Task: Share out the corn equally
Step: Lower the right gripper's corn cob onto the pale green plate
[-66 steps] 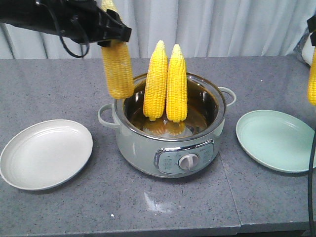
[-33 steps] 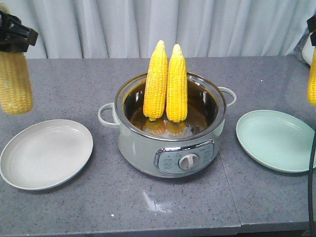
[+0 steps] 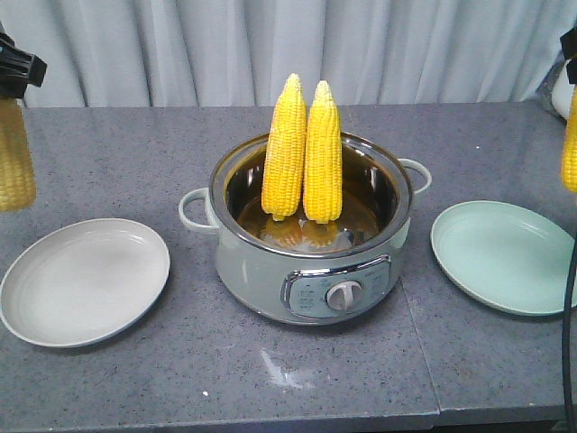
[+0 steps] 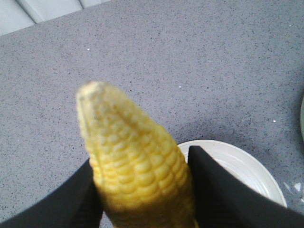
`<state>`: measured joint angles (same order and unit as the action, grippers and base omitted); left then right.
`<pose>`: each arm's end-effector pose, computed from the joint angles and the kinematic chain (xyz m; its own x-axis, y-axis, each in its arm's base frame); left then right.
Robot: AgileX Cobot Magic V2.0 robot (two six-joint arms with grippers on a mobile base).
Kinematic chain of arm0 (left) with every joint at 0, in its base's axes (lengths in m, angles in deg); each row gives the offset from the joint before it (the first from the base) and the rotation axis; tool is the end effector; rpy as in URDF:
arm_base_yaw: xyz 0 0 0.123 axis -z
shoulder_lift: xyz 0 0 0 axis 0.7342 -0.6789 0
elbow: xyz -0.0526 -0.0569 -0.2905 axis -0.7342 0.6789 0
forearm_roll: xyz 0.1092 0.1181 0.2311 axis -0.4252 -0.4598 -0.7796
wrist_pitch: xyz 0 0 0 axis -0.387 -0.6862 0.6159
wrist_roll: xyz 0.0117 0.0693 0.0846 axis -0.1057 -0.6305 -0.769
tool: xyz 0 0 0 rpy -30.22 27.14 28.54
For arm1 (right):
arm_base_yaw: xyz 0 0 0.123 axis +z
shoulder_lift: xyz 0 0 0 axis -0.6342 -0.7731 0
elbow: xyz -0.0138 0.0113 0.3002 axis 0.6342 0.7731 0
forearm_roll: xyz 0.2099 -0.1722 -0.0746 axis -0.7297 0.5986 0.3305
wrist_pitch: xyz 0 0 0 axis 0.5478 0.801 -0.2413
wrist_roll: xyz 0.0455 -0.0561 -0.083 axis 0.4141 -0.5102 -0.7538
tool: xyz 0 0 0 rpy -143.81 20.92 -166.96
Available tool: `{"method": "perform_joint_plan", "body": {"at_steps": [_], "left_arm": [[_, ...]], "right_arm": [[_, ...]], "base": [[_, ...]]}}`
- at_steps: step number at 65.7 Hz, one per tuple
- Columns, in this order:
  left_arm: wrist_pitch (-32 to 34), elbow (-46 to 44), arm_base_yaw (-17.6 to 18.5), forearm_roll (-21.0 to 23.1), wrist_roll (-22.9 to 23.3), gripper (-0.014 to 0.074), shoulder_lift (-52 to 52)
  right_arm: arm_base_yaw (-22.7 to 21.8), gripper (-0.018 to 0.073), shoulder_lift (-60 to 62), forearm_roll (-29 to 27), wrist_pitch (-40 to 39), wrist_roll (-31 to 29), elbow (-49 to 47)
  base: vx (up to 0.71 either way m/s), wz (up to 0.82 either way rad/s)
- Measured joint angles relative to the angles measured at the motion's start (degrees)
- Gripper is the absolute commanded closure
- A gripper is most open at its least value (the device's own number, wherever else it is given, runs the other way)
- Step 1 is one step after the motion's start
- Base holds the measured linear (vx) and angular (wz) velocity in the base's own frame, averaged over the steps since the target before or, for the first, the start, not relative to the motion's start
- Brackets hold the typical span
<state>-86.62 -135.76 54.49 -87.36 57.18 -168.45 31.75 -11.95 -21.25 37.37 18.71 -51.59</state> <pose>0.3512 -0.0309 0.4509 -0.7149 0.2150 -0.6653 0.1309 0.9759 0.1747 0.3728 -0.0383 0.4548 -0.7285 -0.1530 -0.6677 -0.1231 0.9881 -0.0921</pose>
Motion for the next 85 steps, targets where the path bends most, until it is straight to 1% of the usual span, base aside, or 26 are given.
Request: {"method": "perform_joint_plan", "body": {"at_steps": [41,63,70,76,85], "left_arm": [[-0.31,0.00,0.00,-0.06,0.00,0.0468,0.00],[-0.31,0.00,0.00,-0.06,0.00,0.0468,0.00],[-0.31,0.00,0.00,-0.06,0.00,0.0468,0.00],[-0.31,0.00,0.00,-0.06,0.00,0.0468,0.00],[-0.31,0.00,0.00,-0.06,0.00,0.0468,0.00]], "right_arm": [[0.00,0.0307,0.00,0.00,-0.05,0.00,0.00],[0.00,0.0307,0.00,0.00,-3.04,0.34,0.00],[0.00,0.0307,0.00,-1.71,-3.19,1.23,0.00],[0.00,0.0307,-0.19,-3.19,-1.64,1.17,0.00],[0.00,0.0307,-2.25,-3.87,2.68,1.17,-0.01]], "base": [[0.00,0.00],[0.00,0.00],[0.00,0.00],[0.00,0.00],[0.00,0.00]]}}
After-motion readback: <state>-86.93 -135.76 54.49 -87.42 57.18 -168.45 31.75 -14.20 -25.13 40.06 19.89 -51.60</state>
